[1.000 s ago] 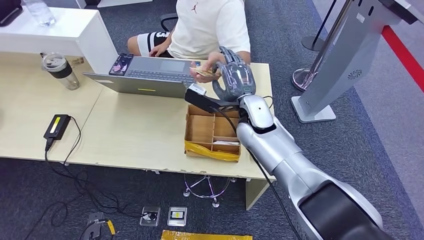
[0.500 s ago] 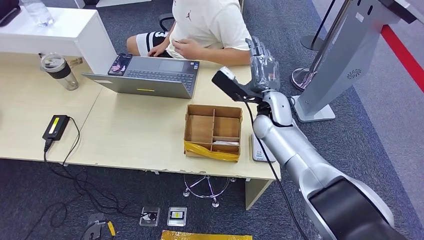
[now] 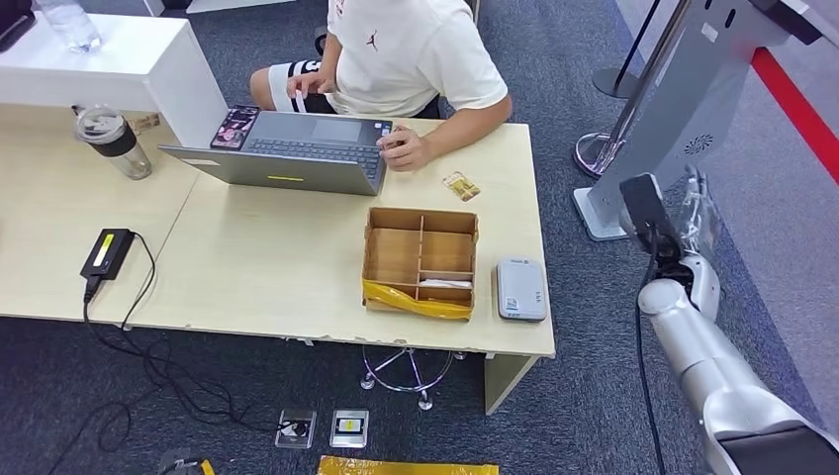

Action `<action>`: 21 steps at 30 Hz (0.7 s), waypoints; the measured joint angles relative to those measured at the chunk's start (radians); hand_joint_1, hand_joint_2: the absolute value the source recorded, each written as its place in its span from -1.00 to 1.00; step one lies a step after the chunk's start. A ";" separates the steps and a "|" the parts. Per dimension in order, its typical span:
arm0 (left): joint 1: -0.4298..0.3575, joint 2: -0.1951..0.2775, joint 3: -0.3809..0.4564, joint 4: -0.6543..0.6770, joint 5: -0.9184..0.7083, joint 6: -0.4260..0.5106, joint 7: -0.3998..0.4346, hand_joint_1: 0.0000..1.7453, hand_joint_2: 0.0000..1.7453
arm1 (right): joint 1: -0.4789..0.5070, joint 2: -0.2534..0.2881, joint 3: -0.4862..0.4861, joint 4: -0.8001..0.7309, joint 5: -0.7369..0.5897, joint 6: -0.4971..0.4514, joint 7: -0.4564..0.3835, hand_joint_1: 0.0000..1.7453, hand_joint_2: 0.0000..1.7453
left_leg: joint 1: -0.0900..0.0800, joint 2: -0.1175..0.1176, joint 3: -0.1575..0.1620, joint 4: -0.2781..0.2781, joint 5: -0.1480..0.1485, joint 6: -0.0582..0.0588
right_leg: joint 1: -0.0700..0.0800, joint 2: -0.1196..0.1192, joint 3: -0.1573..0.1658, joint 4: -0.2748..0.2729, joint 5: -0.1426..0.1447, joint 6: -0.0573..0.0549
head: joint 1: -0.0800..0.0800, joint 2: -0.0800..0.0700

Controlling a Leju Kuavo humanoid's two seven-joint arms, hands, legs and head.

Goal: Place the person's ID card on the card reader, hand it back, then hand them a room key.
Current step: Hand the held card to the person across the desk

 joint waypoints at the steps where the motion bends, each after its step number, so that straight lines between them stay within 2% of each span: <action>1: 0.001 0.000 0.002 0.000 0.005 0.002 0.008 -1.00 1.00 | 0.030 -0.025 -0.021 0.007 -0.019 0.011 0.003 -1.00 1.00 | 0.000 -0.001 0.000 0.000 0.000 0.000 | 0.000 -0.001 0.001 0.000 -0.001 0.000 | 0.000 0.000; 3: 0.002 0.000 0.005 0.000 0.016 0.006 0.023 -1.00 1.00 | 0.100 -0.072 -0.063 0.028 -0.052 0.059 0.031 -1.00 1.00 | 0.001 -0.004 0.000 0.000 -0.001 0.001 | 0.001 -0.004 0.003 -0.001 -0.003 0.001 | 0.000 0.000; 6: 0.008 0.000 0.008 0.000 0.026 0.007 0.042 -1.00 1.00 | 0.240 -0.119 -0.122 0.084 -0.086 0.218 0.129 -1.00 1.00 | 0.002 -0.009 0.000 0.000 -0.003 0.001 | 0.002 -0.009 0.005 -0.002 -0.005 0.001 | 0.002 0.000; 11: 0.006 0.001 0.012 0.001 0.022 -0.007 0.057 -1.00 1.00 | 0.393 -0.103 -0.144 0.137 -0.083 0.456 0.225 -1.00 1.00 | 0.003 -0.001 0.002 -0.001 -0.006 -0.003 | 0.002 -0.001 0.003 0.000 -0.006 -0.001 | 0.001 0.000; 15: 0.008 0.011 0.011 0.001 0.004 -0.048 0.058 -1.00 1.00 | 0.522 -0.086 -0.136 0.189 0.055 0.770 0.211 -1.00 1.00 | 0.004 -0.011 0.001 -0.001 -0.006 -0.003 | 0.004 -0.011 0.008 0.002 -0.011 -0.002 | 0.002 0.000; 17: 0.009 0.017 0.011 0.001 0.006 -0.053 0.060 -1.00 1.00 | 0.551 -0.074 -0.120 0.199 0.114 0.811 0.204 -1.00 1.00 | 0.002 -0.007 -0.001 -0.001 -0.006 -0.003 | 0.002 -0.008 0.004 0.004 -0.010 -0.003 | 0.001 0.000; 21: -0.004 0.019 0.012 0.002 0.031 -0.043 0.077 -1.00 1.00 | 0.519 -0.054 -0.100 0.202 0.134 0.734 0.203 -1.00 1.00 | 0.001 0.000 0.003 -0.001 -0.006 -0.003 | 0.001 0.000 0.004 0.005 -0.009 -0.003 | 0.002 0.000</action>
